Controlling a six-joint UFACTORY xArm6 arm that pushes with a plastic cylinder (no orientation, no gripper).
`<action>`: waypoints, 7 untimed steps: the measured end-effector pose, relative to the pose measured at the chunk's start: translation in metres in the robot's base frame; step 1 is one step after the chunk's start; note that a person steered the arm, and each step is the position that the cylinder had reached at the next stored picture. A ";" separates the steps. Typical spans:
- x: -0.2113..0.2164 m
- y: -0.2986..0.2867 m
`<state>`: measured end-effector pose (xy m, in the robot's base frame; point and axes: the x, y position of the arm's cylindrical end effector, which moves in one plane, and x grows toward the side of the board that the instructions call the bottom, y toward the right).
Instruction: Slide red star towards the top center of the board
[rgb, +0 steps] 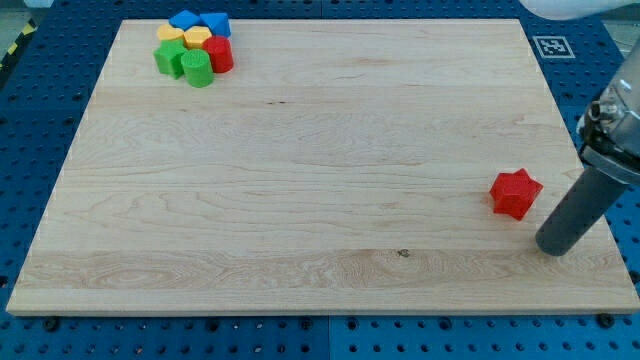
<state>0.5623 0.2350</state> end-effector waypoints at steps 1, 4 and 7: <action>-0.039 0.003; -0.069 -0.045; -0.046 -0.052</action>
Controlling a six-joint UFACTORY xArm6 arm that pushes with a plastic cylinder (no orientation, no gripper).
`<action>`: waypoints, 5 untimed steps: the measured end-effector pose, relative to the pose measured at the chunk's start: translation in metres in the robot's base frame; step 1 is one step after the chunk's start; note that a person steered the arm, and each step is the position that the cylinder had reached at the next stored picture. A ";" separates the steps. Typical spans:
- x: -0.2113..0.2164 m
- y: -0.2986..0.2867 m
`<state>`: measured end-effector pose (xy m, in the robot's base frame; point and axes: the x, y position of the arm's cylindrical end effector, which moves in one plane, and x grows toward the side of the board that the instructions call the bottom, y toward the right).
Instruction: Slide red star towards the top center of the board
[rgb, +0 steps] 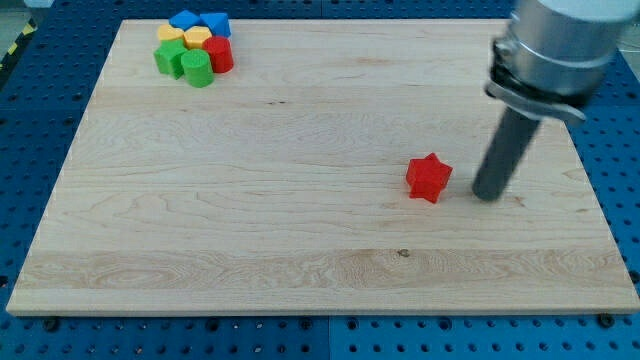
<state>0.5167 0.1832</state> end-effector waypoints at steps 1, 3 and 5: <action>0.010 -0.024; -0.109 -0.107; -0.040 -0.080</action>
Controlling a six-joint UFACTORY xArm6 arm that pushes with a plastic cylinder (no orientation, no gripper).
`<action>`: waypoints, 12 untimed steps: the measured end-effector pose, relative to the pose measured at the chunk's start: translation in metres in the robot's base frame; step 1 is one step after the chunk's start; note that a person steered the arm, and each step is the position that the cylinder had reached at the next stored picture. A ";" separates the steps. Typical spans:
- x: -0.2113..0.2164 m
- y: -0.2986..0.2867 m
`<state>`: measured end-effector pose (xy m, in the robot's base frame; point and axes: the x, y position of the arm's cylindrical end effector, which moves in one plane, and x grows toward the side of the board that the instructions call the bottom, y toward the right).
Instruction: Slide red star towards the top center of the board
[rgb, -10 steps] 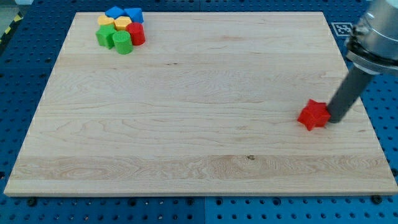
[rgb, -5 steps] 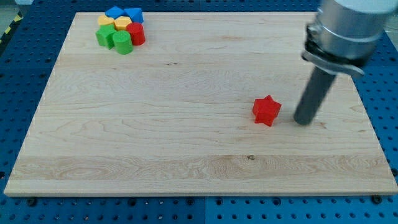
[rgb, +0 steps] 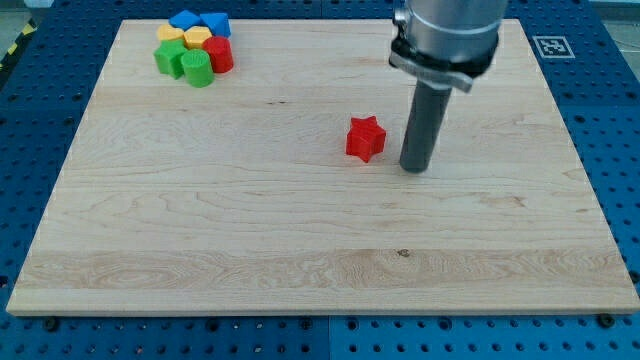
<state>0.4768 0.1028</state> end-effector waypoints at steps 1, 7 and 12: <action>0.005 -0.041; -0.089 -0.078; -0.072 -0.035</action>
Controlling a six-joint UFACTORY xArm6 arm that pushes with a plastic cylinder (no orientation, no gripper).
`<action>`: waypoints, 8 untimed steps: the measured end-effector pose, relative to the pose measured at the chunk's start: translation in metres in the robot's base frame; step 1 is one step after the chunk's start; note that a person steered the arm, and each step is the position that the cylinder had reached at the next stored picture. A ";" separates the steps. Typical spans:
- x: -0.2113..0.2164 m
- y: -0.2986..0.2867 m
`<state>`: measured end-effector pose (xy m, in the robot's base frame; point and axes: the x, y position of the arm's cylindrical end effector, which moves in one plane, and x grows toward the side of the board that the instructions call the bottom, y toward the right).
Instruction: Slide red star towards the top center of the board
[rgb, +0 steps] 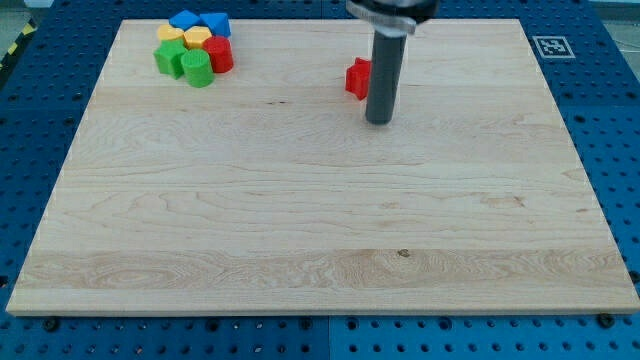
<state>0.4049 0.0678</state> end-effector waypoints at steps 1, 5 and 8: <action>-0.015 -0.003; -0.065 0.000; -0.102 -0.012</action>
